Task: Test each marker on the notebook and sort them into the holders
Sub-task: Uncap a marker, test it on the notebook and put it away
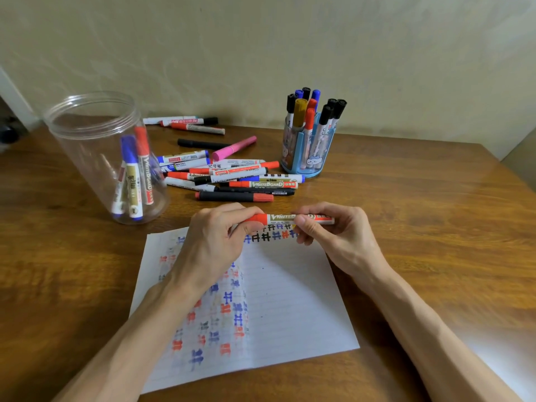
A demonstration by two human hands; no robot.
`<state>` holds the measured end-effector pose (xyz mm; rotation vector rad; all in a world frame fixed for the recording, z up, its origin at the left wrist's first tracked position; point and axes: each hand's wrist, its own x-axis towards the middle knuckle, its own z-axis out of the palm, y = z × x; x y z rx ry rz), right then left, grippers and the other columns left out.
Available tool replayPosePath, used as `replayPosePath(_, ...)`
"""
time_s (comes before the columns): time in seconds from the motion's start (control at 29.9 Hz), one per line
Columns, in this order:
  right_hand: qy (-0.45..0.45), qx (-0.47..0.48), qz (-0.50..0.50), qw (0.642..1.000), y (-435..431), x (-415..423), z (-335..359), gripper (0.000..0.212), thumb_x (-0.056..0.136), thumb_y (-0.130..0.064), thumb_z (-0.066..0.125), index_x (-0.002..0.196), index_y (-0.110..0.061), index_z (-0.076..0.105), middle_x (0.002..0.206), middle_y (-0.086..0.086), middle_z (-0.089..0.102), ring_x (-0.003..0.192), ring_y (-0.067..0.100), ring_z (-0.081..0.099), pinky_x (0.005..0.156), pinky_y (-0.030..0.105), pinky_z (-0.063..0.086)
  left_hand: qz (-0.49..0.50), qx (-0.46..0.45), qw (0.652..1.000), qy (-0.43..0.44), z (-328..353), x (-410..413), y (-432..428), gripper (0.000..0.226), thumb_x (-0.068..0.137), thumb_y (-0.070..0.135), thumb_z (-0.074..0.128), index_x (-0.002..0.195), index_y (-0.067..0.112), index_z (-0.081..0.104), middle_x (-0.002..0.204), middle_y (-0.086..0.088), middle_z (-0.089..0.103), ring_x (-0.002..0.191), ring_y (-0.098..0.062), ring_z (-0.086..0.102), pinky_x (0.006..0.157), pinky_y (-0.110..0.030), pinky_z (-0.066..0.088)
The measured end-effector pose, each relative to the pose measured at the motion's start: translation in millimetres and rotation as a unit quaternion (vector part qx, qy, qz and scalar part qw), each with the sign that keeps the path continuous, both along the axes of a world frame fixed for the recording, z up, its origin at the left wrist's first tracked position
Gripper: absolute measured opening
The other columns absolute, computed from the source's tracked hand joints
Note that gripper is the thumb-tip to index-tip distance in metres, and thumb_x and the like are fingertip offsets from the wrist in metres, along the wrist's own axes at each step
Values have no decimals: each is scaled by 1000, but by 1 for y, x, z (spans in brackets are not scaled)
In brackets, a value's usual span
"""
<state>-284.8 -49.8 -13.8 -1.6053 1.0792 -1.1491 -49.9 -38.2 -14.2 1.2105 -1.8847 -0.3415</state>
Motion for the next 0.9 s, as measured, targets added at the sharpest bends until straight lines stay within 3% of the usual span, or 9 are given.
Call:
replayPosePath(0.1,-7,1,0,1000,-1,1,-1,15,92,-21,77,101,-10,80,80,7,79,69,17,73,64,25,57,3,25,1000,13,1,1,1,33,87,34,66,114,19,78,100,19,70,96,0,65,73,-14,54)
replayPosePath(0.2,-5,13,20,1000,-5,-4,3,18,90,-24,78,104,-14,81,87,4,80,74,14,71,64,29,56,-26,120,988,96,14,4,-1,22,85,35,71,106,29,76,99,20,74,102,1,67,79,-19,58)
replayPosePath(0.37,36,0,94,995,-6,5,5,27,85,-13,85,111,-15,81,103,1,82,91,23,77,80,43,62,-61,156,959,229,38,15,-4,22,83,24,78,103,15,78,104,5,78,107,-13,72,89,-29,58)
replayPosePath(0.43,88,-21,116,989,-8,15,8,30,86,-14,85,116,-15,79,107,-4,81,95,22,77,87,42,62,-47,143,953,263,45,19,-2,22,88,21,77,107,11,76,106,2,78,106,-13,72,88,-25,57)
replayPosePath(0.57,167,-45,139,975,-12,31,13,38,91,-23,83,128,-24,74,121,-16,76,105,8,74,92,35,62,-18,44,958,284,74,41,5,19,92,13,73,110,6,72,105,-3,77,100,-14,73,84,-19,55)
replayPosePath(0.67,197,-85,130,968,-15,47,16,37,94,-24,79,130,-27,72,119,-19,75,104,3,73,90,31,62,15,-38,955,294,106,69,9,18,94,14,71,112,14,71,106,-2,77,99,-12,72,83,-17,53)
replayPosePath(0.8,165,-92,130,973,-20,74,22,34,96,-24,77,129,-24,72,118,-16,76,102,1,74,88,21,60,95,-207,944,240,146,106,11,28,98,21,71,121,19,56,106,-7,75,100,-19,74,86,-28,55)
replayPosePath(0.9,155,-88,134,975,-24,94,25,33,96,-27,76,129,-26,72,123,-16,74,104,1,73,91,26,61,131,-285,926,210,164,127,6,34,101,20,67,127,14,46,110,-19,70,98,-27,74,87,-41,58)
